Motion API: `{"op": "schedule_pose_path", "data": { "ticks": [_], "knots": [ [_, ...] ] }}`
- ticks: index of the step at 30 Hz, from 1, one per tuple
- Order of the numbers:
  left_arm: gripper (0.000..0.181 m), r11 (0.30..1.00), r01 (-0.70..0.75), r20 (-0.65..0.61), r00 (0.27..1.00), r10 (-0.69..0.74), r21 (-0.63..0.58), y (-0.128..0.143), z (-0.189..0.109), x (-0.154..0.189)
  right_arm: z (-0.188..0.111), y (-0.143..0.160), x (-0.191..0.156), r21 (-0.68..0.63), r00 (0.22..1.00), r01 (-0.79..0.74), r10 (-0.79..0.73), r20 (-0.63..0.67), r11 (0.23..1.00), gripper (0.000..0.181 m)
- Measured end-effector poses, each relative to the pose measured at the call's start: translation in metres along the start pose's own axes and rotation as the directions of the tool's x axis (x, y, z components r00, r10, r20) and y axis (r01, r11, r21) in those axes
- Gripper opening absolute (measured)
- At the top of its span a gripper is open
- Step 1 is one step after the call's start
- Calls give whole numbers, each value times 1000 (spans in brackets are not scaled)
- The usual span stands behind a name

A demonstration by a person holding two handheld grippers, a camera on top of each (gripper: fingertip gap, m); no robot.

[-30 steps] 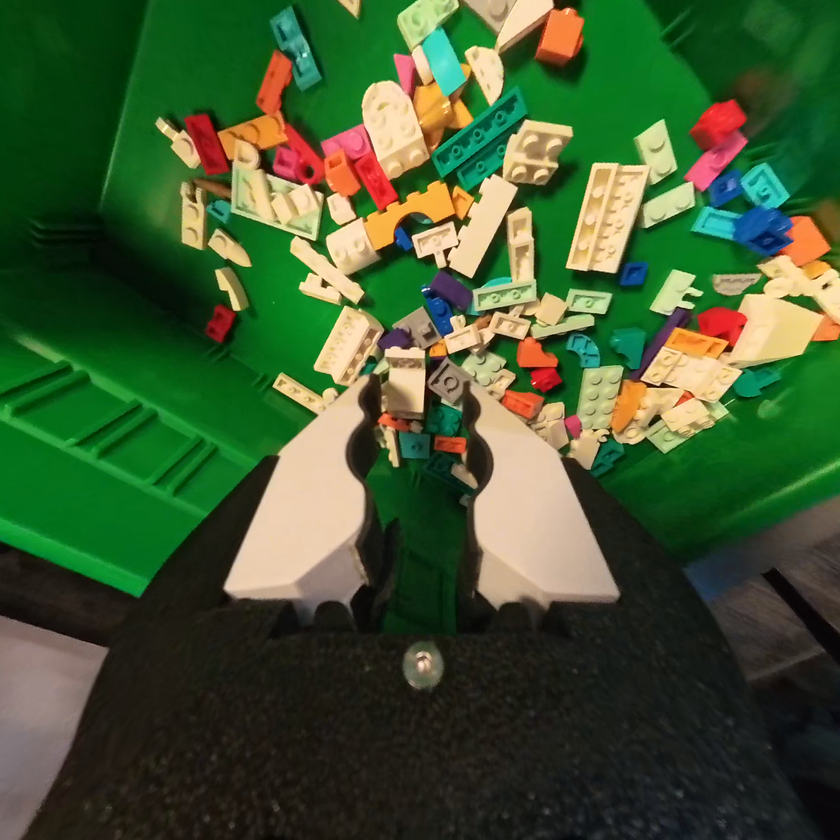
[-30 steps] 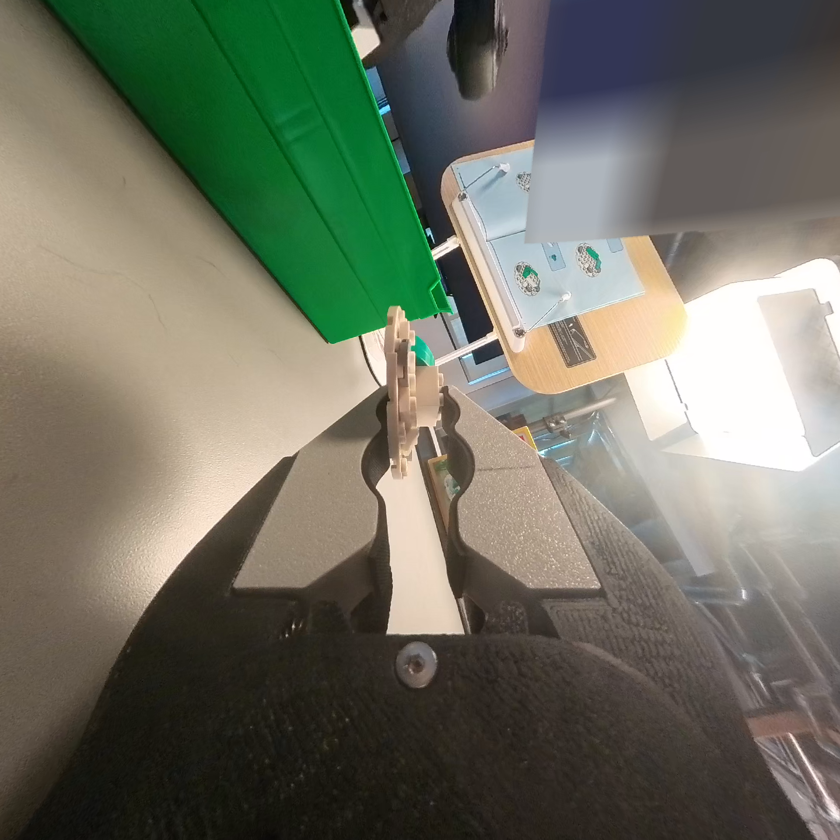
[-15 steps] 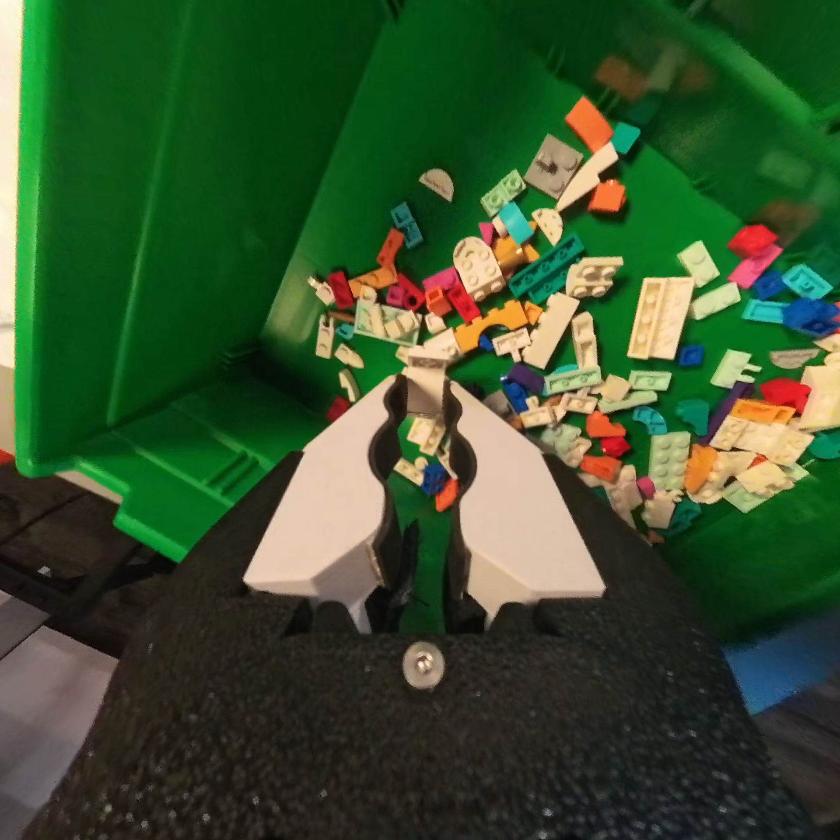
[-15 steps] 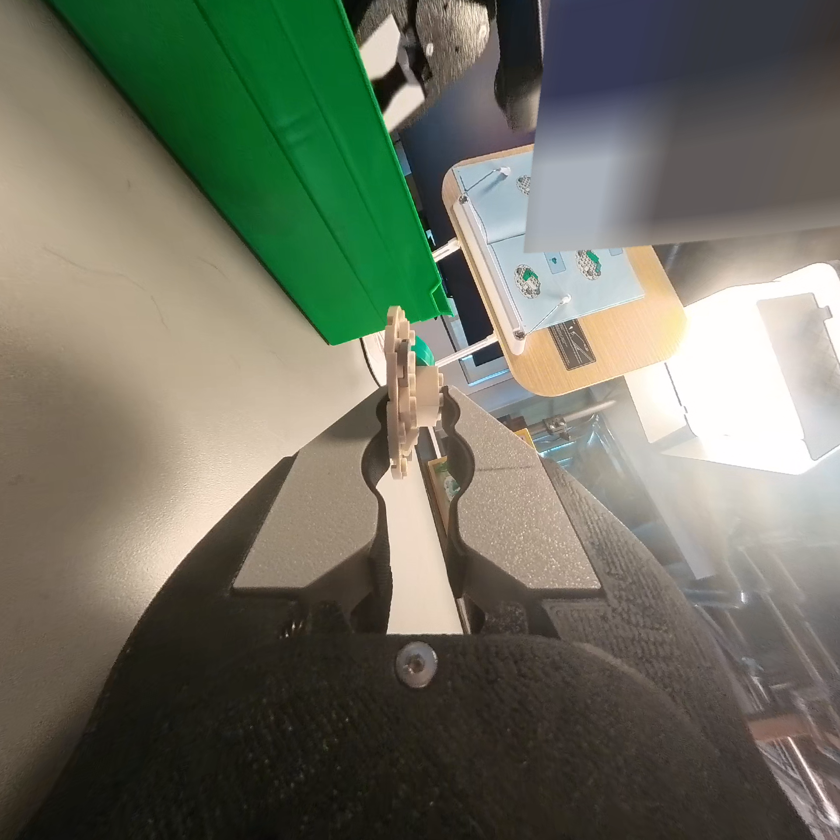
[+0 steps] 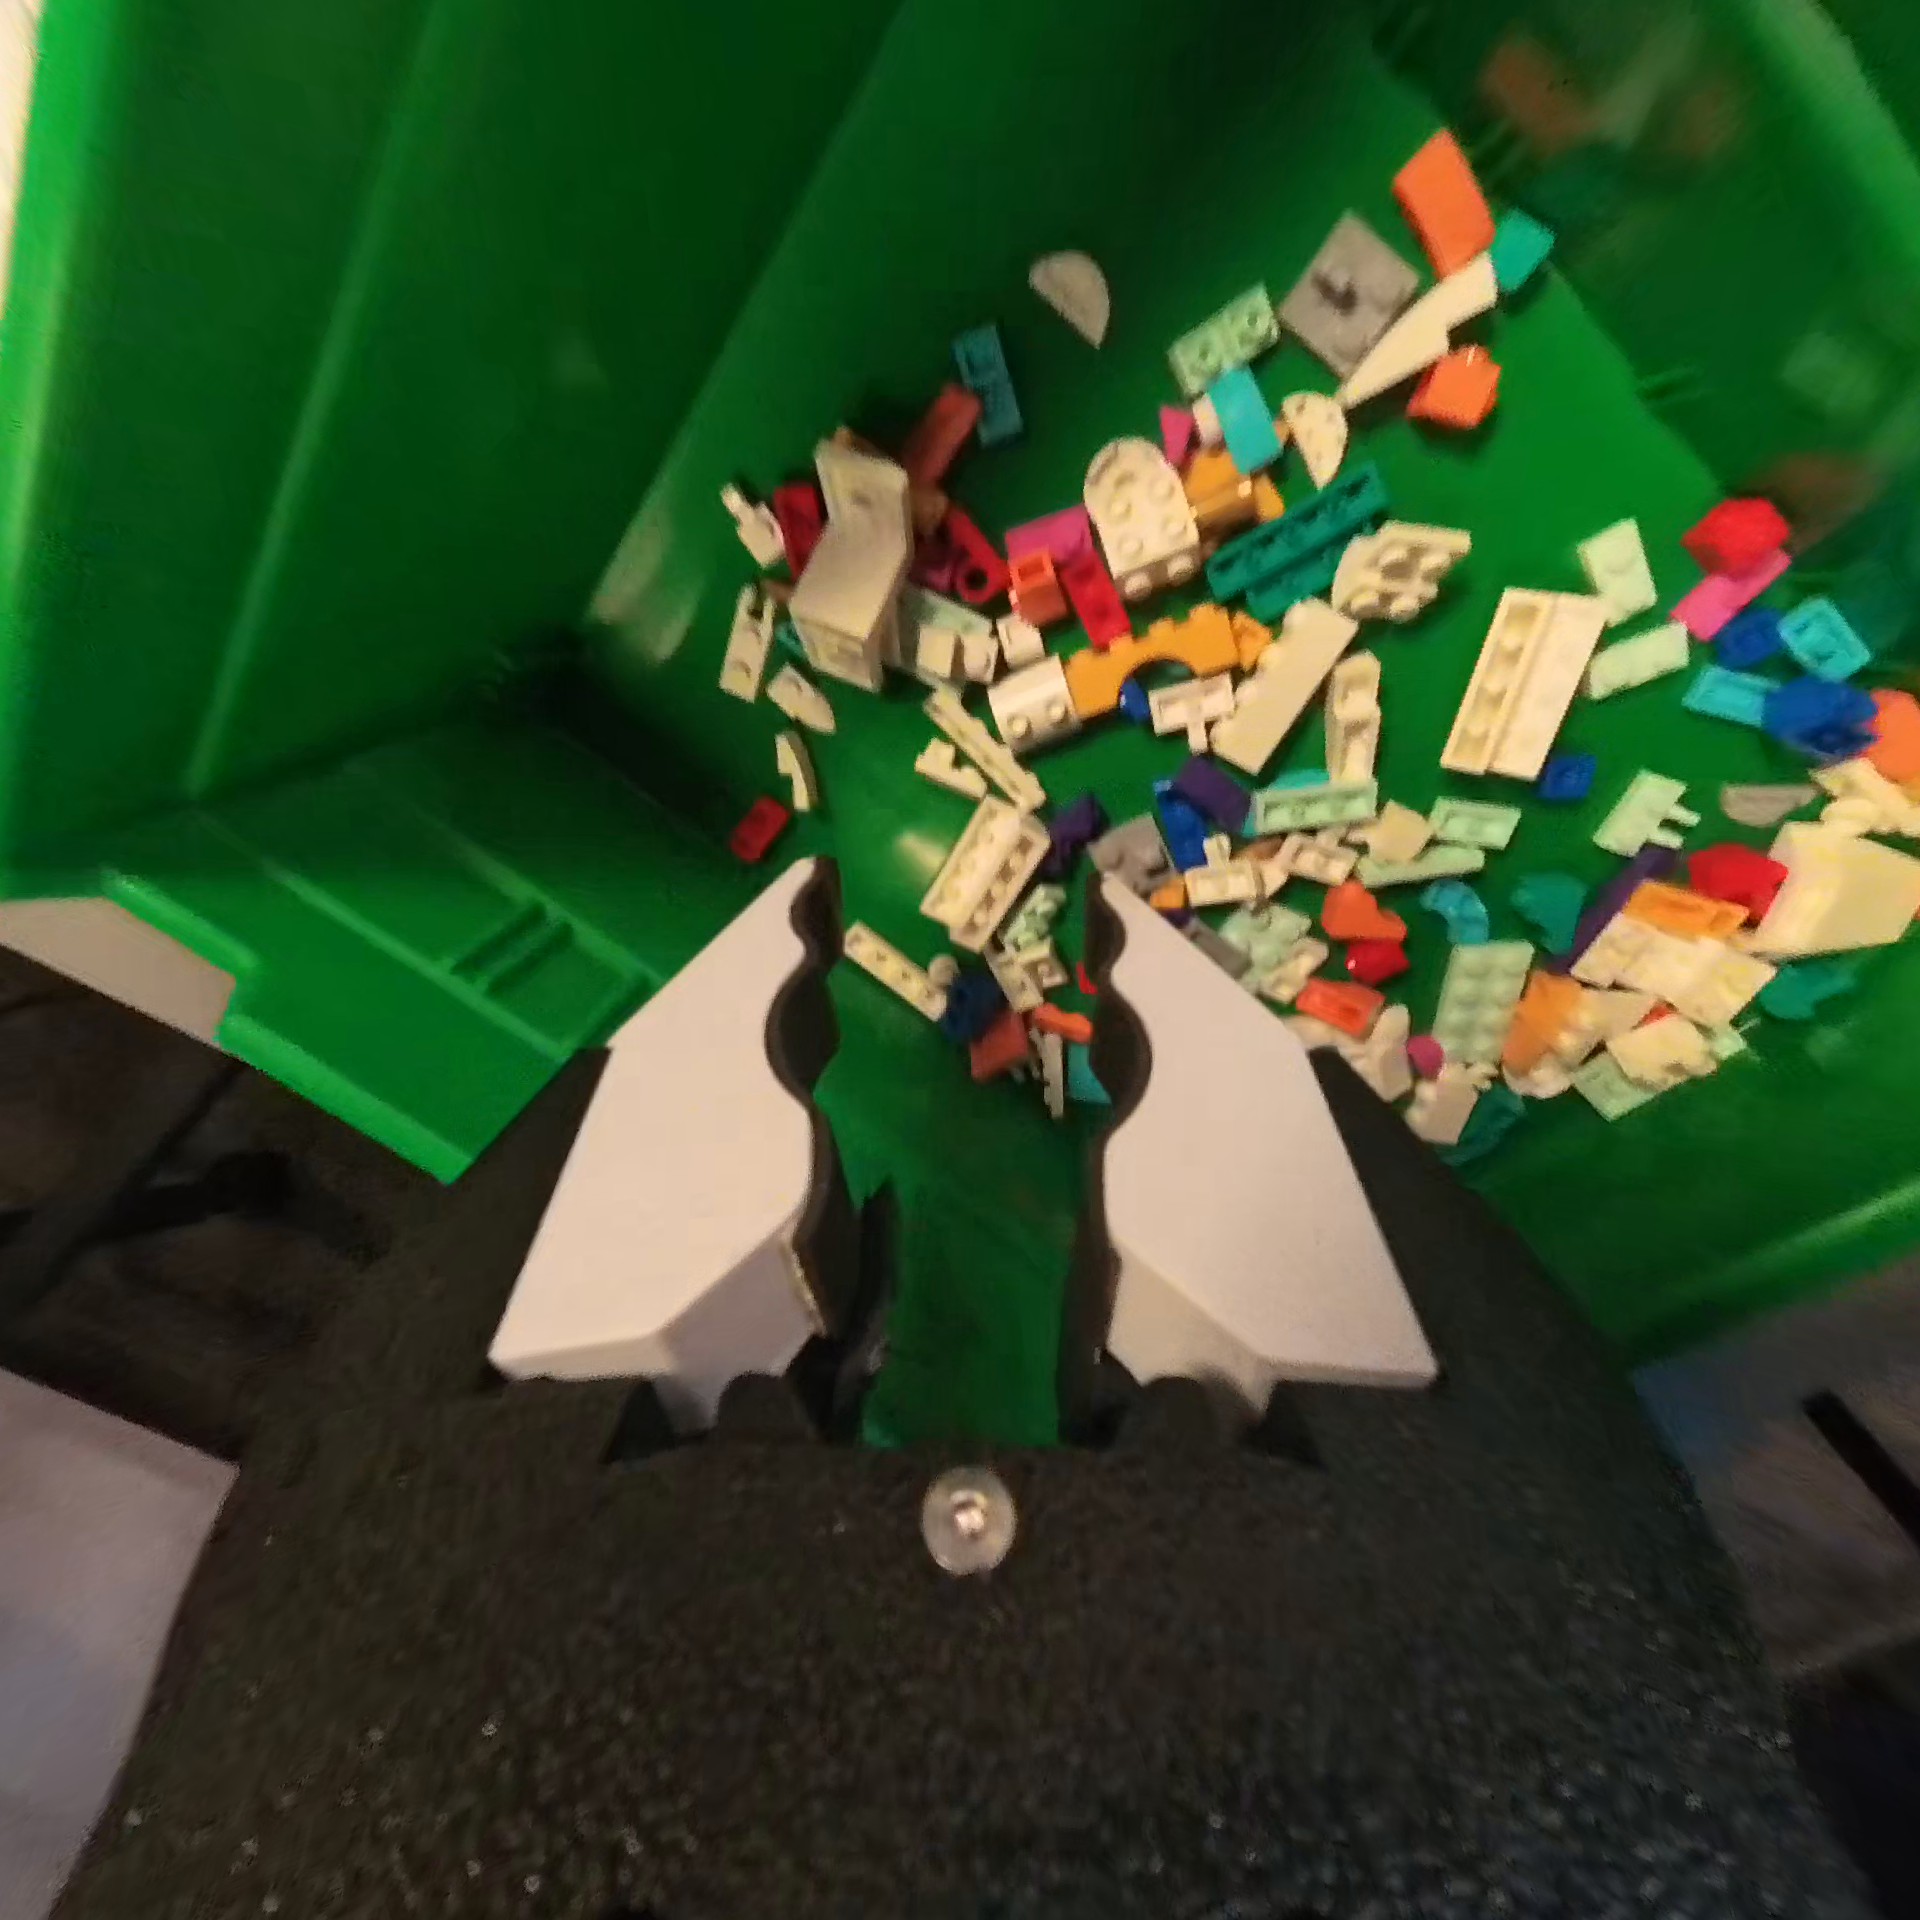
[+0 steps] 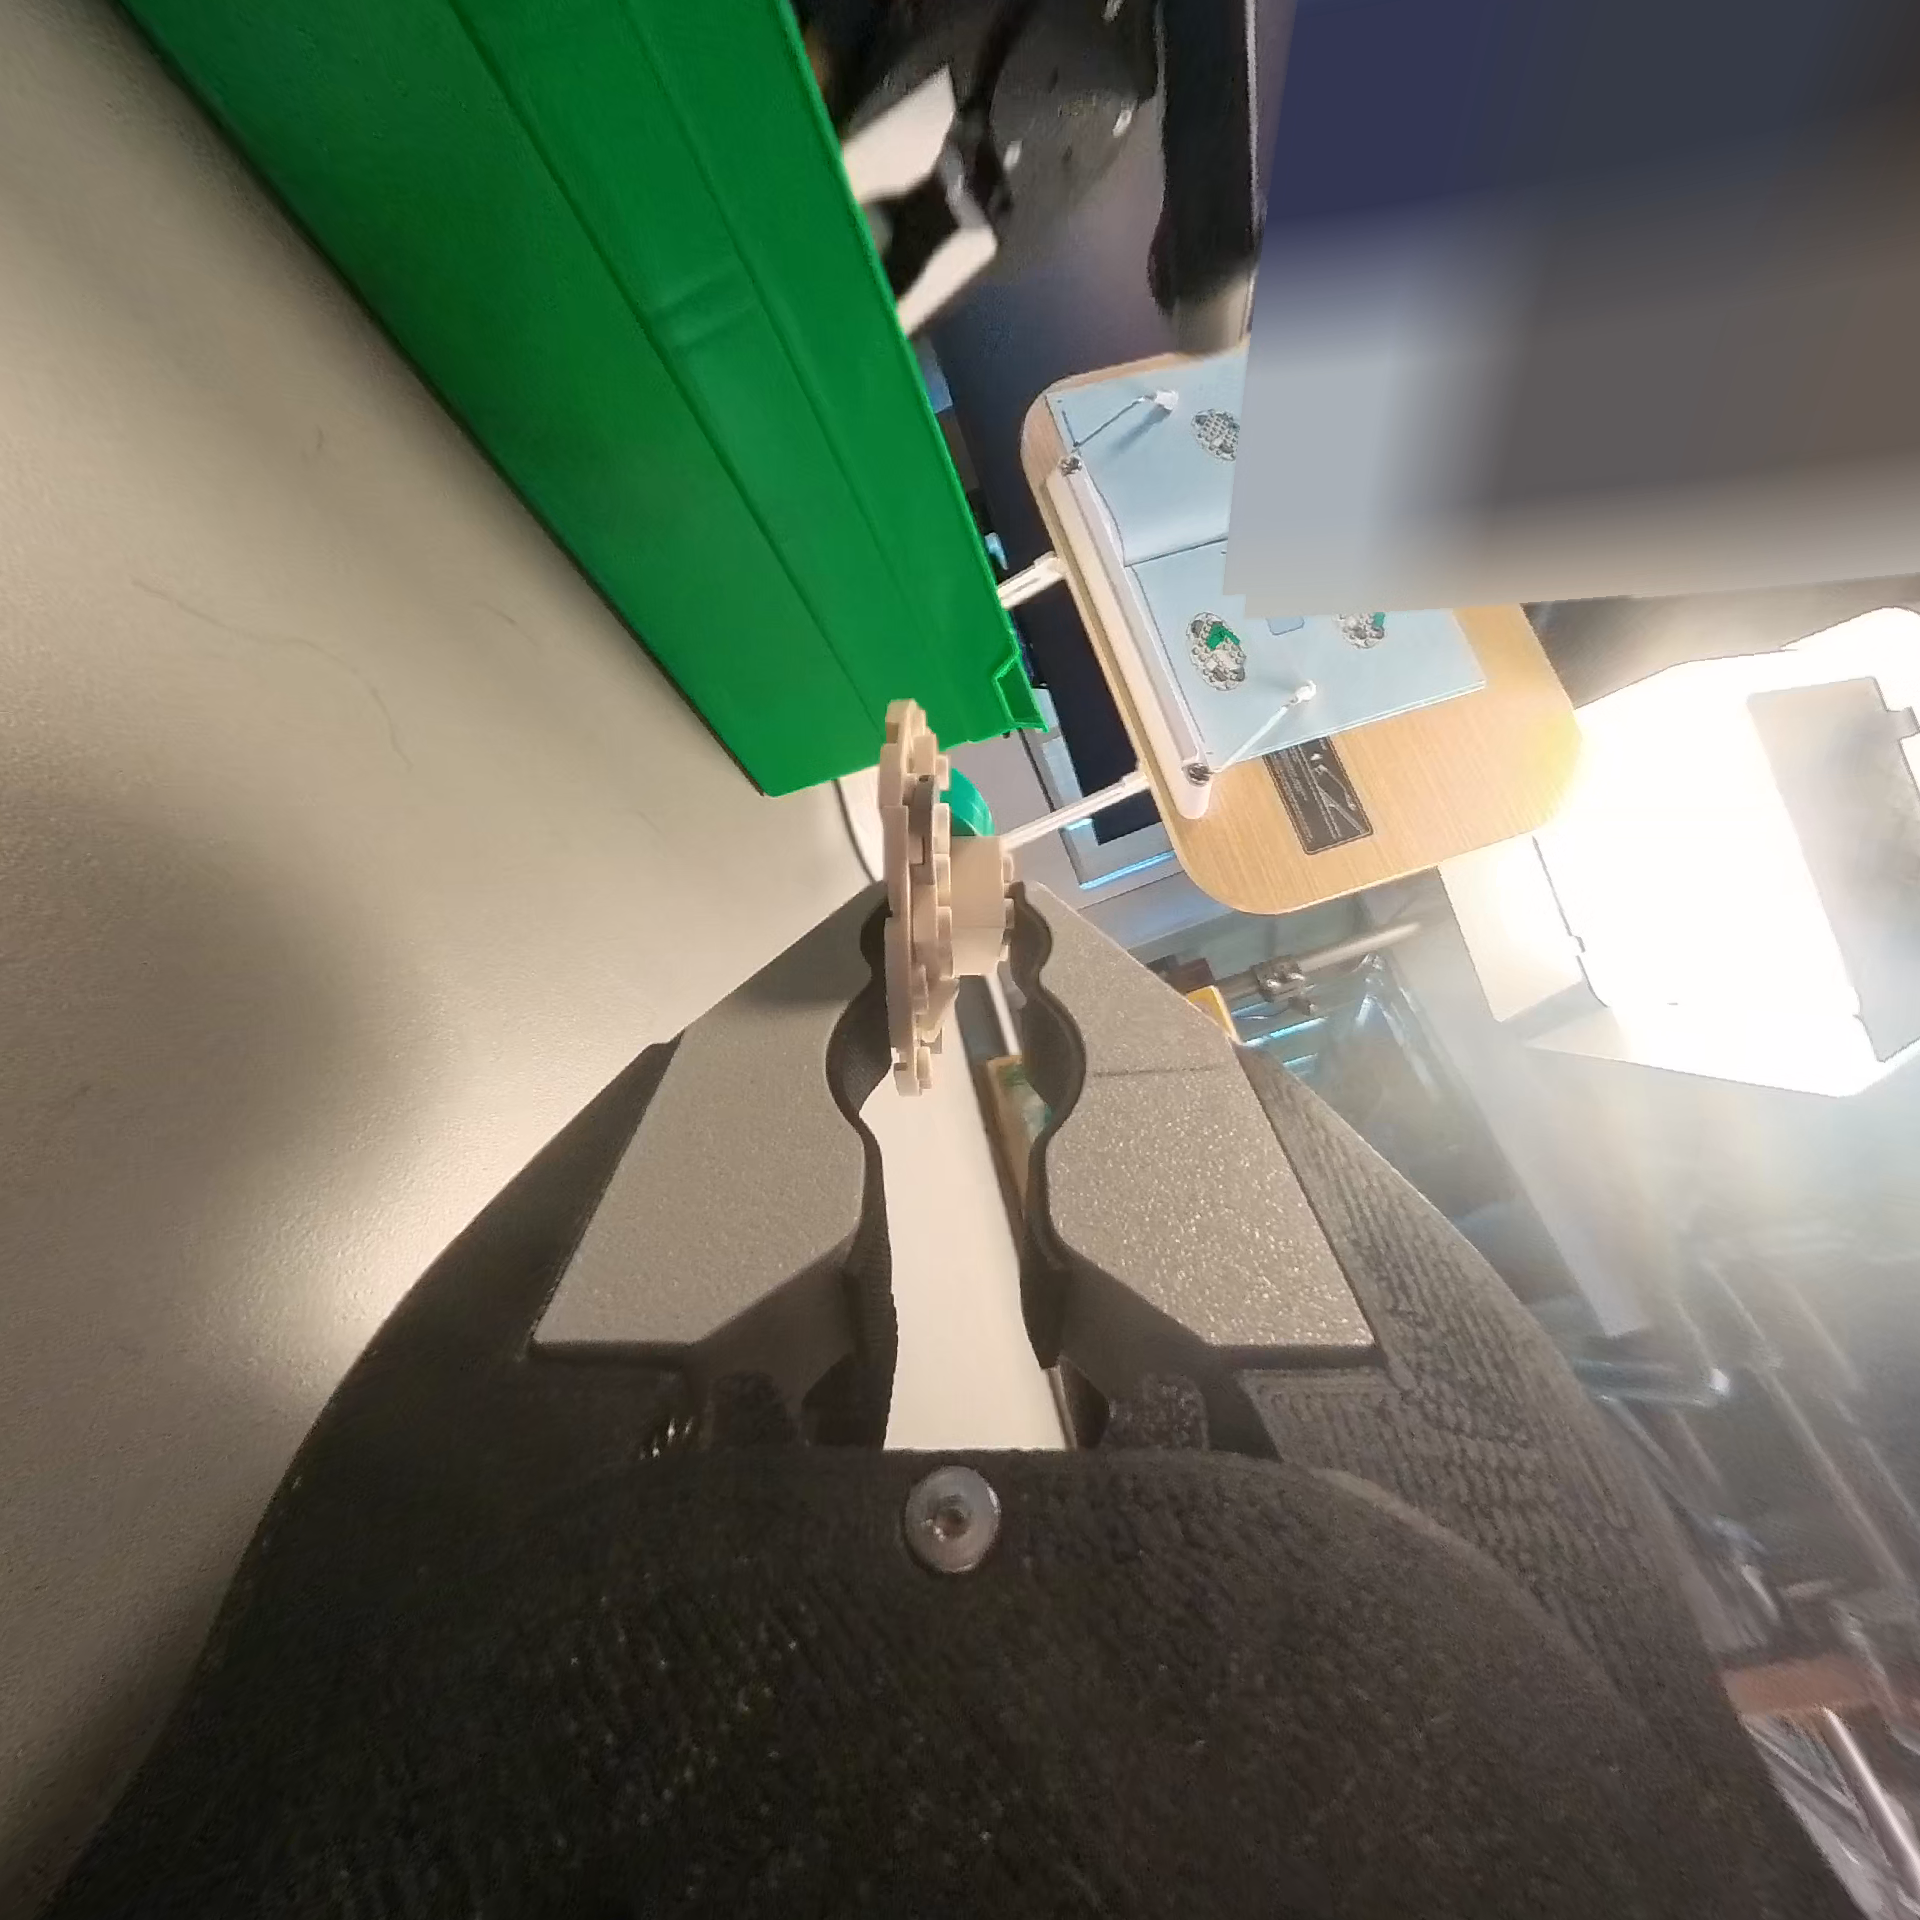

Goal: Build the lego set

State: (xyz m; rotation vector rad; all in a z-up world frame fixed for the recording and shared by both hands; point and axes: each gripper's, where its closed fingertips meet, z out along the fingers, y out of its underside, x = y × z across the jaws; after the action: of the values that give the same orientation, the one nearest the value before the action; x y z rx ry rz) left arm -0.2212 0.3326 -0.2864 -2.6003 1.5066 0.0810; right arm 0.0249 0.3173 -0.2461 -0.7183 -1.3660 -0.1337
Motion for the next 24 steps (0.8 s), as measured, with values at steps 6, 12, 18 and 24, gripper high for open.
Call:
{"op": "schedule_pose_path", "data": {
  "ticks": [6,12,18,24],
  "knots": [
    [28,996,-45,44,998,49,-74,18,13,5,1,-3,-4,4,1000,26,-26,14,1000,18],
    [22,995,-70,67,995,75,-72,14,21,-2,1,-2,-4,-1,1000,24,-24,16,1000,18],
    [18,981,-152,139,976,168,-121,13,31,-17,1,-2,-4,-2,1000,22,-22,17,1000,18],
    [18,992,-122,250,960,125,-27,-1,17,-33,1,-1,-4,-4,1000,15,-15,19,1000,18]
  ]
}}
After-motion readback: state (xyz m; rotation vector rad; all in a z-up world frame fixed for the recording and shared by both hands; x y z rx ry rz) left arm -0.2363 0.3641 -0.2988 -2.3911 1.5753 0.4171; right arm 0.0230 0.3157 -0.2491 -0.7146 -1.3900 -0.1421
